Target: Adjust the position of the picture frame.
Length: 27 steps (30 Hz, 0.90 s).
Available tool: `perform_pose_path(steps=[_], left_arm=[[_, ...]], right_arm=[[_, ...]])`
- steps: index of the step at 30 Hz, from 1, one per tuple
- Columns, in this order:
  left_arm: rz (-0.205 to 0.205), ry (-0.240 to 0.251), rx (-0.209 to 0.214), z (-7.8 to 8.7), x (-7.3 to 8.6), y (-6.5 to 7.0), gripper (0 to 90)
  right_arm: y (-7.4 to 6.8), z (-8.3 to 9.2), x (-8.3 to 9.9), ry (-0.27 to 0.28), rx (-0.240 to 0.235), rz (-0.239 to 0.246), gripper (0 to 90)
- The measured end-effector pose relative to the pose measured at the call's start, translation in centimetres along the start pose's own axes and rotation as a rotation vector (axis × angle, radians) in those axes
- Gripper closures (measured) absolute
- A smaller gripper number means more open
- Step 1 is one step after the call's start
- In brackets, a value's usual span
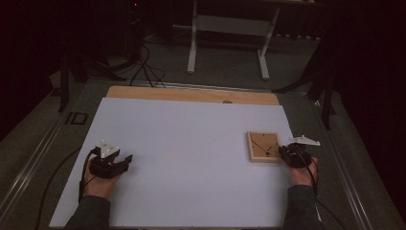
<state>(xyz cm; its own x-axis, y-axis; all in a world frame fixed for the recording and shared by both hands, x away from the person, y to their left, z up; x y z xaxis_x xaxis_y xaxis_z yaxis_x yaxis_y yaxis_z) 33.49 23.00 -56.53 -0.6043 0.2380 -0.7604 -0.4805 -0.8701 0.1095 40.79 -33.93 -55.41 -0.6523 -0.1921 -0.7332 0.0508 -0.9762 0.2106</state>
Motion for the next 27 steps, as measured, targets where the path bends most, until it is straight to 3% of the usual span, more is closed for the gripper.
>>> perform_pose_path(steps=[6,16,27], left_arm=[[-0.004,-0.003,0.002,-0.1,0.0,0.1,45.6],[-0.005,-0.002,0.002,-0.1,-0.1,0.1,45.6],[-0.003,0.002,0.002,-0.1,-0.1,0.0,45.6]], right_arm=[[-0.5,0.0,-0.1,0.007,-0.007,0.019,81.3],[-2.9,0.2,-0.5,0.032,-0.043,0.081,81.3],[-7.2,0.9,-1.2,0.06,-0.102,0.209,81.3]])
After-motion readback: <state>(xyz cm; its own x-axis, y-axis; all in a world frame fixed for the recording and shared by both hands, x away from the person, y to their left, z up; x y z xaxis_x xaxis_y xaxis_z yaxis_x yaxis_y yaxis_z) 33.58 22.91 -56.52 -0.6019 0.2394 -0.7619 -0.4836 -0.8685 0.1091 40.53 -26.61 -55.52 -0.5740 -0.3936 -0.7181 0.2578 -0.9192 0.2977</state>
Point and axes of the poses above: each handheld gripper's, and its own axes: z roughly backward along the jaws, x roughly out of its underside, y roughly to its right, the point moved 7 cm from there along -z, roughly forward along the jaws, and after that the axes turned 13 degrees about x, right-handed, at the moved point
